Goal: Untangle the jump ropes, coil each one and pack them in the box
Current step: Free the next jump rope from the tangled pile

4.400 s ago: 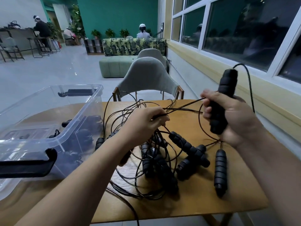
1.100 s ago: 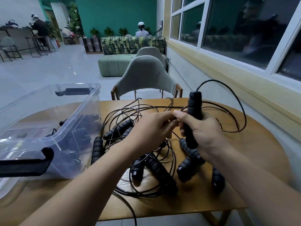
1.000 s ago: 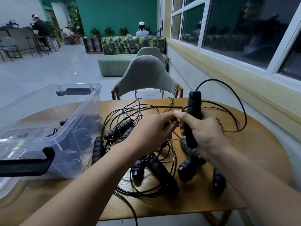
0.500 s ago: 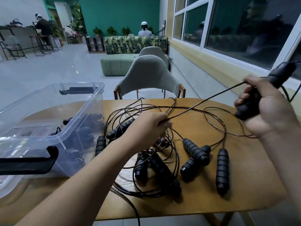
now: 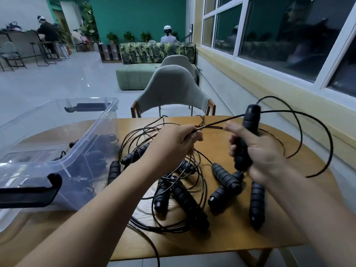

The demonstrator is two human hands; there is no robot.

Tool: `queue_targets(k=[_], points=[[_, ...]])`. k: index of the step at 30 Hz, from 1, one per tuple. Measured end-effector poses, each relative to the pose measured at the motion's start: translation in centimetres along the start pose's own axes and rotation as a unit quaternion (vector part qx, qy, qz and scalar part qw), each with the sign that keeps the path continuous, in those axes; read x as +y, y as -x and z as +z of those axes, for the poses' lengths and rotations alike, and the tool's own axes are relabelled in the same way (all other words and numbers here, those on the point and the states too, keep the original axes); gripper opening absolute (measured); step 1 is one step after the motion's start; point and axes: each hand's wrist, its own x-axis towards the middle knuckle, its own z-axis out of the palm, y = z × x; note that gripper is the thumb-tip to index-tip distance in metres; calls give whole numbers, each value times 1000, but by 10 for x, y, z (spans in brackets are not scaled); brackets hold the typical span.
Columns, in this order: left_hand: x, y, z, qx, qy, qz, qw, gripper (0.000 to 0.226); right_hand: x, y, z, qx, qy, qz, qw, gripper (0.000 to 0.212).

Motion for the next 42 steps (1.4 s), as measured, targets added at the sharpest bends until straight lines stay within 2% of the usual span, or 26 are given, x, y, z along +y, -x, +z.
queue_targets(k=[2, 5, 9, 13, 20, 30, 35, 39, 42], points=[[2, 2, 3, -7, -13, 7, 1000, 22, 8, 6, 13, -23, 13, -9, 1000, 36], [5, 5, 7, -16, -53, 31, 998, 25, 16, 14, 30, -45, 17, -10, 999, 26], [7, 8, 7, -22, -55, 41, 997, 29, 19, 19, 42, -40, 0, -11, 999, 16], [0, 8, 6, -23, -52, 40, 998, 24, 10, 18, 45, -30, -14, -50, 998, 10], [-12, 6, -4, -15, -43, 16, 999, 22, -32, -2, 7, 18, -86, -84, 993, 18], [-17, 1, -15, 13, -14, 0, 1000, 20, -51, -26, -46, 102, -152, -59, 981, 15], [-10, 2, -12, 27, -17, 4, 999, 20, -30, -19, -34, 70, -107, -29, 991, 13], [-4, 2, -9, 21, -20, 10, 1000, 18, -12, -8, -12, 20, -66, -7, 998, 20], [-1, 3, -4, 13, -22, 27, 999, 18, 1, 0, 5, -3, -38, 2, 999, 35]])
